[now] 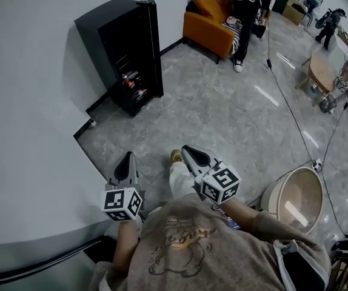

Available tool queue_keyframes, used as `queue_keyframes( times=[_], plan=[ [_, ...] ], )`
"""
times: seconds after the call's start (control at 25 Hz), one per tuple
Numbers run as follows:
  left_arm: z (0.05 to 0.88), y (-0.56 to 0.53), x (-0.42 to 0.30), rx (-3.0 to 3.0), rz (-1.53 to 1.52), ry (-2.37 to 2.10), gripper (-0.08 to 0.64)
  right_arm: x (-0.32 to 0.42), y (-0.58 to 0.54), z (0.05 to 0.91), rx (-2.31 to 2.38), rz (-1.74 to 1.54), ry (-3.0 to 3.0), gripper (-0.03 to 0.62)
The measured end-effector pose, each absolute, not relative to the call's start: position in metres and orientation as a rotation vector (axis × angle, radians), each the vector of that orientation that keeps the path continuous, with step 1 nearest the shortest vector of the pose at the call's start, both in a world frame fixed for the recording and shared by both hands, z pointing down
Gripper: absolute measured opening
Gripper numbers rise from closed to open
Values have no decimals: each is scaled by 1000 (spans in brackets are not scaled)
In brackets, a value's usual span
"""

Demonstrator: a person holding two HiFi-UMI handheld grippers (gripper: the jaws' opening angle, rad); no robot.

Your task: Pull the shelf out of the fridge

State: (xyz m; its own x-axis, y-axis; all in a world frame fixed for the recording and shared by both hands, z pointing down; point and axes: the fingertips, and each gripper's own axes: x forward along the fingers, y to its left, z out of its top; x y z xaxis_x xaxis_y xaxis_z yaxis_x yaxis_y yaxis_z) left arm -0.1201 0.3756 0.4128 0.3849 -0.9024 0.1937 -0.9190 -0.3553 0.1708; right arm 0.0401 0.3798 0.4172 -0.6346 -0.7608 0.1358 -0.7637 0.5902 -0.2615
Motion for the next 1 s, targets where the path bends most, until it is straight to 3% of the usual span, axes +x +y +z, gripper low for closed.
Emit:
queue_keyframes(
  times=[1.0],
  plan=[
    [428,248,-124,2378,151,-1602,6,39,247,437,1346,522,-2770,21]
  ],
)
